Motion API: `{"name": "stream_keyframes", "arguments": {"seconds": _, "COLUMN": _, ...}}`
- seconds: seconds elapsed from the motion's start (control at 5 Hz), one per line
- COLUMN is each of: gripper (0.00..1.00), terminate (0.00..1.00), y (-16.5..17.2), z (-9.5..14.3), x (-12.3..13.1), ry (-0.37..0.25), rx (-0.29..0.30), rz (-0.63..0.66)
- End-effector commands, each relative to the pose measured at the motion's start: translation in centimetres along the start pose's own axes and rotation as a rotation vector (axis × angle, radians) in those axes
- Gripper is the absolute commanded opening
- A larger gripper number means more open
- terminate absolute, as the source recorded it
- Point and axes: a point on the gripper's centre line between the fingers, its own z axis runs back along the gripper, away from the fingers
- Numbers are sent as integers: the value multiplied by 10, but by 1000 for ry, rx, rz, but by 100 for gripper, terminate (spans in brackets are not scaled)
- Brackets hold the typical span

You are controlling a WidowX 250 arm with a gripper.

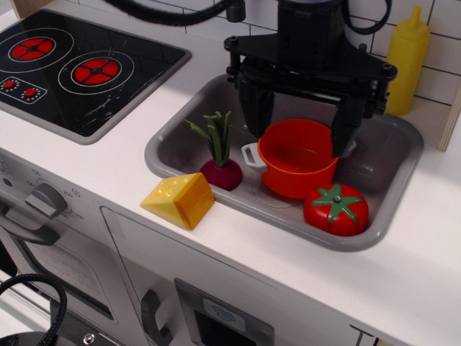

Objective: Put beet in pot sink

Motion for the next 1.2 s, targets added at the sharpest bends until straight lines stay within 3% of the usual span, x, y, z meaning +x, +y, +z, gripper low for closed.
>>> {"name": "stream_keyframes", "arguments": {"seconds": 0.0, "gripper": 100, "terminate": 0, "y": 0, "z": 0, "x": 0, "ry": 0, "rx": 0, "rz": 0}}
{"name": "stream_keyframes", "arguments": {"seconds": 0.2, "gripper": 100, "terminate": 0, "y": 15, "z": -24, "x": 41, "ry": -64, "rx": 32, "rz": 132}}
{"name": "stream_keyframes", "arguments": {"seconds": 0.6, "gripper": 100, "terminate": 0, "y": 65, "z": -26, "x": 82, "ry": -129, "rx": -36, "rz": 219}}
{"name": "stream_keyframes", "arguments": {"seconds": 0.8, "gripper": 100, "terminate": 0, "y": 89, "z": -19, "x": 86, "ry": -136, "rx": -25, "rz": 274}}
{"name": "stream_keyframes", "arguments": {"seconds": 1.0, "gripper": 100, "terminate": 0, "y": 103, "z": -35, "x": 88, "ry": -88, "rx": 23, "rz": 264}}
